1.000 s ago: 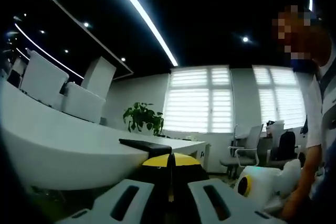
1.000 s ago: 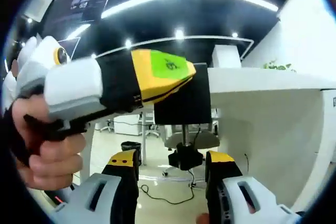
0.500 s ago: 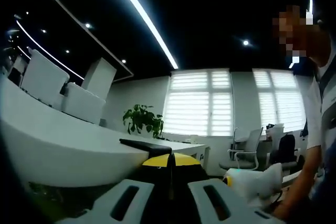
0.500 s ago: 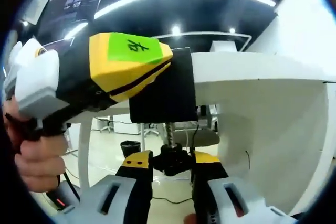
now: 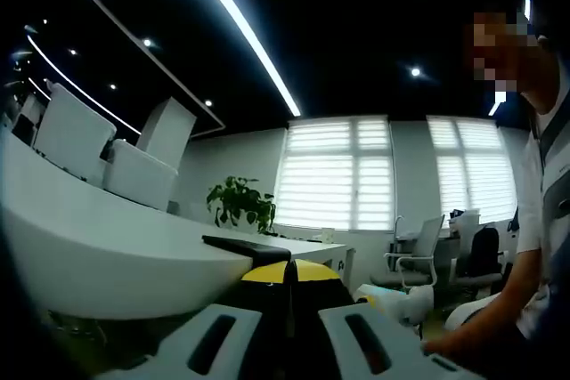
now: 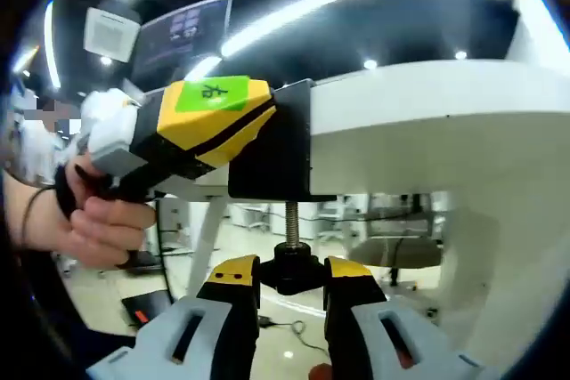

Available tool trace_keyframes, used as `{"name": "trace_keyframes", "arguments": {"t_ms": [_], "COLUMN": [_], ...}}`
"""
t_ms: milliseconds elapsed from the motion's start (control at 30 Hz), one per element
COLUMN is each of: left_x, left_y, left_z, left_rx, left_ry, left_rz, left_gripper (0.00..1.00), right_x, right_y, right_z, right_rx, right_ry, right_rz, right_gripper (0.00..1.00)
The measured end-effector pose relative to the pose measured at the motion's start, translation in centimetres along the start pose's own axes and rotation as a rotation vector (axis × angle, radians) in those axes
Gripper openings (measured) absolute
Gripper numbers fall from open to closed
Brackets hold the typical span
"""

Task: Clamp the fixed fixture on the desktop, loosen the retaining clip, secure it to the edge of the desk, and tighten the retaining clip.

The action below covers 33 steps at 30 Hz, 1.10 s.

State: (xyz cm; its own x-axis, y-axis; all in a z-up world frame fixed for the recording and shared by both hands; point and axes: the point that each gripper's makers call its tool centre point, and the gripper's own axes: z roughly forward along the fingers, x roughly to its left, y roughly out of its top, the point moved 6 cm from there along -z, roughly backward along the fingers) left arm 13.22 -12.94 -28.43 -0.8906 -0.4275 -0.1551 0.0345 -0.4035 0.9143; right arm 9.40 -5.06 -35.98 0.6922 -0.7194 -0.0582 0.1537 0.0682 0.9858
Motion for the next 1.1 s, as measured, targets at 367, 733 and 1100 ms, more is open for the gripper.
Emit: {"name": "trace_keyframes", "arguments": {"t_ms": [367, 733, 1100], "left_x": [-0.1, -0.8, -1.4], "left_y": [0.1, 0.1, 0.2], "left_z": [0.0, 0.0, 0.0], "left_rx": [-0.015, -0.005, -0.012], "left_ry": [-0.002, -0.001, 0.001], "left_rz": [-0.001, -0.004, -0.006], "left_gripper": [0.02, 0.02, 0.02], "right_x": [-0.4, 1.3, 3.4], "right_y": [-0.4, -1.3, -0.3], "right_z": [1.1, -1.3, -3.2], "right_rx": [0.032, 0.014, 0.065], "right_ry": [0.233, -0.14, -0.483], "right_rz": [0.076, 0.112, -0.001], "right_gripper": [0.27, 0.5, 0.43]}}
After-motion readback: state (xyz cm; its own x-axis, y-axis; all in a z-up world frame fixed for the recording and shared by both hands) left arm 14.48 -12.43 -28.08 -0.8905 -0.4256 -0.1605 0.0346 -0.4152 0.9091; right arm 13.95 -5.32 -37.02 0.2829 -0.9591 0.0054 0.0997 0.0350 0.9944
